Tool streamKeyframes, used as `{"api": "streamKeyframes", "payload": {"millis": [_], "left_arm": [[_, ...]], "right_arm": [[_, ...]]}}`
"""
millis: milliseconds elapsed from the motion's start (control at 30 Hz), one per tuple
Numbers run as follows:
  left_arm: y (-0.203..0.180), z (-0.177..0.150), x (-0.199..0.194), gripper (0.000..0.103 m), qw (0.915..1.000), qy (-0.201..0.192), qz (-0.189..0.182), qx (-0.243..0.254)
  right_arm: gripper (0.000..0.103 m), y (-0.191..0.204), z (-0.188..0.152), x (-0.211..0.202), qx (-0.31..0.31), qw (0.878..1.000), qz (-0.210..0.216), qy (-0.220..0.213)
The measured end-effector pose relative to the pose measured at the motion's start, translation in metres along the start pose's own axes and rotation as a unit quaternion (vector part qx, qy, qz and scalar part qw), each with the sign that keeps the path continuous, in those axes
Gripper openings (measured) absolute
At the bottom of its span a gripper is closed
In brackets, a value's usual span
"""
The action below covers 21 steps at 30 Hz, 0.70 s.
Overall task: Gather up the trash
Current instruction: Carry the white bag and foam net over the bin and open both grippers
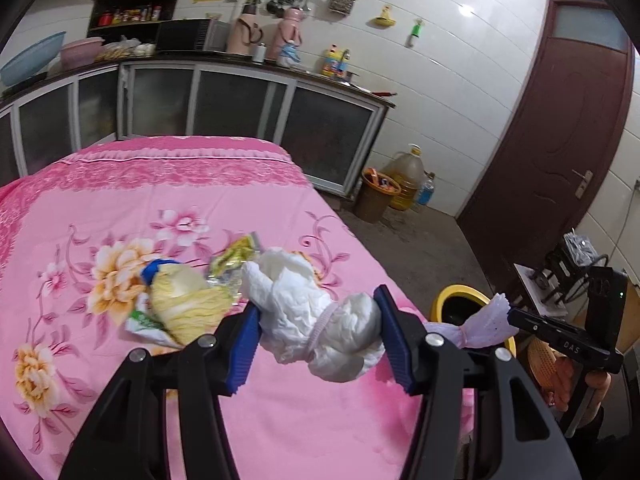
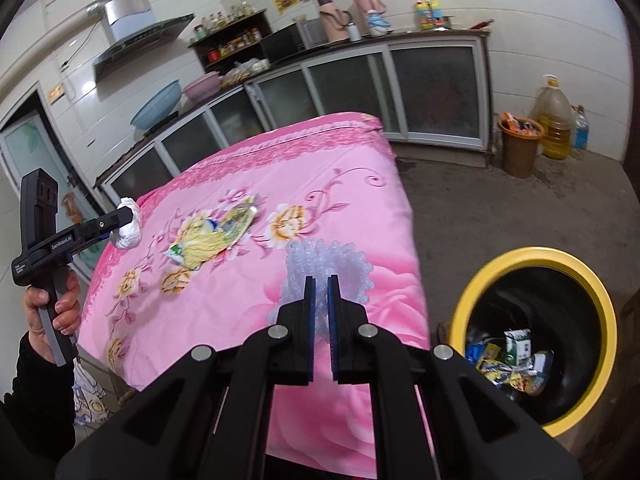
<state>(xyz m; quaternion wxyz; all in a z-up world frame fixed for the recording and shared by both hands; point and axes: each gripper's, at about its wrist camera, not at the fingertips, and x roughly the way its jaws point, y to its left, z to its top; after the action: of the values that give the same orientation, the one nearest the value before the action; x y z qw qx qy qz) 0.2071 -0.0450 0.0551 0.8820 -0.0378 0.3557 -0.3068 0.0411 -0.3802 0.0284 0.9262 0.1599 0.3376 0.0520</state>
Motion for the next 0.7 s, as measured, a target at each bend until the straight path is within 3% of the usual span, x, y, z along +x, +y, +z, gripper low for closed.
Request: {"api": "streamKeyframes", "payload": {"millis": [333,700], "left_arm": [[-0.092,0.013,0.074,0.052,0.9949,0.045,-0.068,0.060],[-0.225,0.028,0.168,0.052,0.9768,0.091,-0.138,0.135]], "right_arm": [[0.006,-0.078,-0.018,-0.041,0.062,0.996,-0.064,-0.029],[0.006,-0.153,-0.046,-0.070,0.127,0.983,-0.126,-0.046]]}}
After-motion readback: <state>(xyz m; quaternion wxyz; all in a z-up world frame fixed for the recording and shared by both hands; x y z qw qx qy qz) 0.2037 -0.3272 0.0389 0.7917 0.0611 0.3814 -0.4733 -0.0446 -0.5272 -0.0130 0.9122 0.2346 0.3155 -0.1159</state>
